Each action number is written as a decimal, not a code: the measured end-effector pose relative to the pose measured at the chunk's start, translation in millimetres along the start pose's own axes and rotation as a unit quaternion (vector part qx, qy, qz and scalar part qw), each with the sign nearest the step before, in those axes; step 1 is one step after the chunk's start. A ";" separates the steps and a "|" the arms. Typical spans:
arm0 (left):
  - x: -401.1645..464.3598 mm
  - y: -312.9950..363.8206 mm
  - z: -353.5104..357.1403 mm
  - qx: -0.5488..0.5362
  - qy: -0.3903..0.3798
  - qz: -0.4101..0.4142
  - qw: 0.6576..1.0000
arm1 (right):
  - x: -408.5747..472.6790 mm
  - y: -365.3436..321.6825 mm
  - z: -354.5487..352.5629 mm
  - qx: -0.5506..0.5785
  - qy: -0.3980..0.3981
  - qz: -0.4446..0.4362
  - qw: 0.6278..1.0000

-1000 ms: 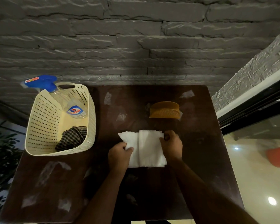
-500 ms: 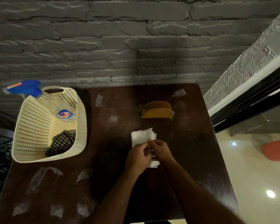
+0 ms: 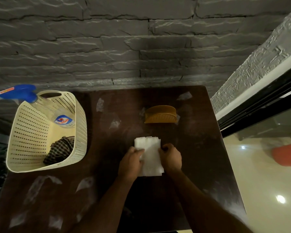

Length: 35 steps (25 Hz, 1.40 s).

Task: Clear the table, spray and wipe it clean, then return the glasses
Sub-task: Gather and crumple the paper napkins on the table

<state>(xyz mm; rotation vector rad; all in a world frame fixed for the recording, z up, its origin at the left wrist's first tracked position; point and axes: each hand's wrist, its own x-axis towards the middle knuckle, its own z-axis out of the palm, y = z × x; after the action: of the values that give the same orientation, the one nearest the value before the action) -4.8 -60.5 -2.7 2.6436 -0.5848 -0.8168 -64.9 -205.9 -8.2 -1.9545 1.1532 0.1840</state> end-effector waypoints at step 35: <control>63.1 30.7 -92.0 -0.250 -0.186 0.130 0.941 | 14.3 -23.7 -41.2 -0.003 -0.234 -0.107 0.966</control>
<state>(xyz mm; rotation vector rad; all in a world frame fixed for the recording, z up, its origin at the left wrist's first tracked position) 88.3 -100.8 53.0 1.9183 -0.6902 -1.2045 -49.4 -239.6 24.8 -1.8866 0.6297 0.5026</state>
